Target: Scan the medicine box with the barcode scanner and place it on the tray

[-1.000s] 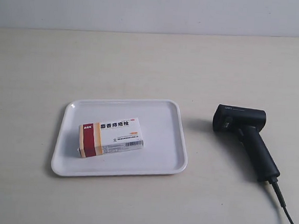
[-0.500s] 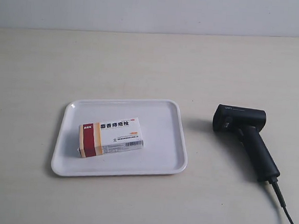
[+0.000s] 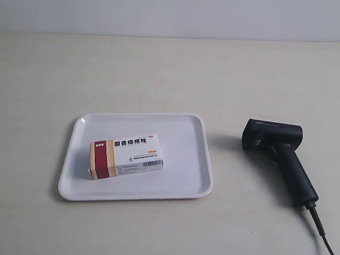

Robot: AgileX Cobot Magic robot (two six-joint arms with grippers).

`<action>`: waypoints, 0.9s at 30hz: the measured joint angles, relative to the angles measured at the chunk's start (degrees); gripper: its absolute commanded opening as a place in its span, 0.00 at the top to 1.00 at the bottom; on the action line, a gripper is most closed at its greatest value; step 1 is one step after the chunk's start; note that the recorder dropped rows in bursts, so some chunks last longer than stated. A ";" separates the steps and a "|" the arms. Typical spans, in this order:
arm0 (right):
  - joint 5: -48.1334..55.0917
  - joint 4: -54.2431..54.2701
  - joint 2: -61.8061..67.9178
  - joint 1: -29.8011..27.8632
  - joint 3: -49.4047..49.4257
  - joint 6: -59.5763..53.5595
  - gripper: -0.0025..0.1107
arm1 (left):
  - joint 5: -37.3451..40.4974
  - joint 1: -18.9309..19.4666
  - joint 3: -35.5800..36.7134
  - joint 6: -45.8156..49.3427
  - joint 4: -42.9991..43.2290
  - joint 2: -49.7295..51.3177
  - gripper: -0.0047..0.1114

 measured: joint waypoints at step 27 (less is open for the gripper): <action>-7.83 3.93 0.10 0.00 28.50 -3.79 0.98 | 0.03 0.00 0.00 0.00 0.13 0.00 0.91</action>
